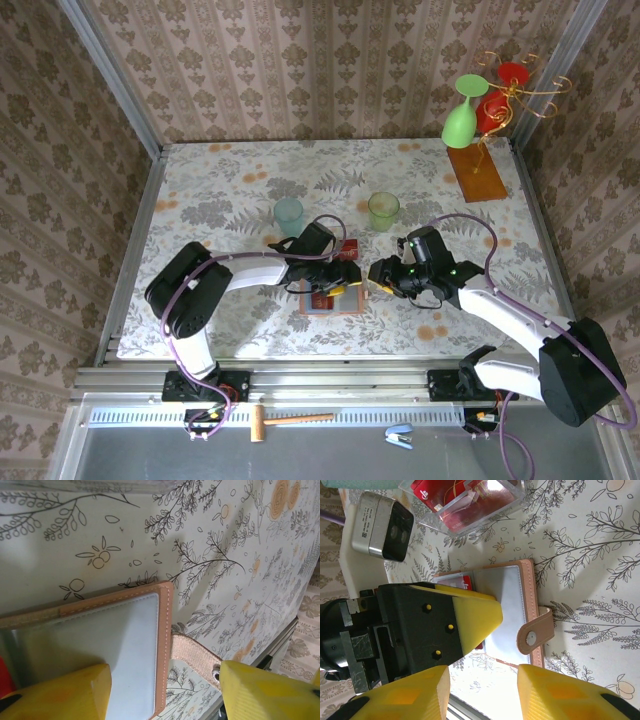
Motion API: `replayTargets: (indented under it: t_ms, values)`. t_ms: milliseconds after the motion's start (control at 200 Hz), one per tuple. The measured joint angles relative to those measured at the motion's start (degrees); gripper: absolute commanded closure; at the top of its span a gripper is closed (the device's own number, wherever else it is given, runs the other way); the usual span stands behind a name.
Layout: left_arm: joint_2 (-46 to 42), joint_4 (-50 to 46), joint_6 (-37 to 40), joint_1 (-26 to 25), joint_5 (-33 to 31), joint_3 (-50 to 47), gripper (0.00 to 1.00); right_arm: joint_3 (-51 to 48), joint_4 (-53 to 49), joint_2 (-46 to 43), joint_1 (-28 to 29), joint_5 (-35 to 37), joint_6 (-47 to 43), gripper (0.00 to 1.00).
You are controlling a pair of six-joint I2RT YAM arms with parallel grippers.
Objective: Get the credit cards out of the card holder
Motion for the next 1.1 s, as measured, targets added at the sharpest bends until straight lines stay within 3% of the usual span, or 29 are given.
replayTargets:
  t_ms: [285, 515, 840, 1100]
  values:
    - [-0.52, -0.17, 0.00, 0.17, -0.02, -0.02, 0.40, 0.00, 0.11, 0.79, 0.00, -0.07, 0.02, 0.59]
    - [-5.75, -0.63, 0.02, 1.57, -0.55, -1.27, 0.40, 0.22, 1.09, 2.93, 0.33, -0.50, 0.28, 0.59]
    - [-12.55, -0.83, 0.02, 3.91, -1.99, -6.82, 0.41, 6.03, 2.84, 10.64, 5.51, -0.52, 0.66, 0.60]
    - [-17.64, -1.14, 0.02, 6.14, -3.32, -13.09, 0.48, 10.84, 3.56, 17.68, 9.16, -0.57, 0.66, 0.65]
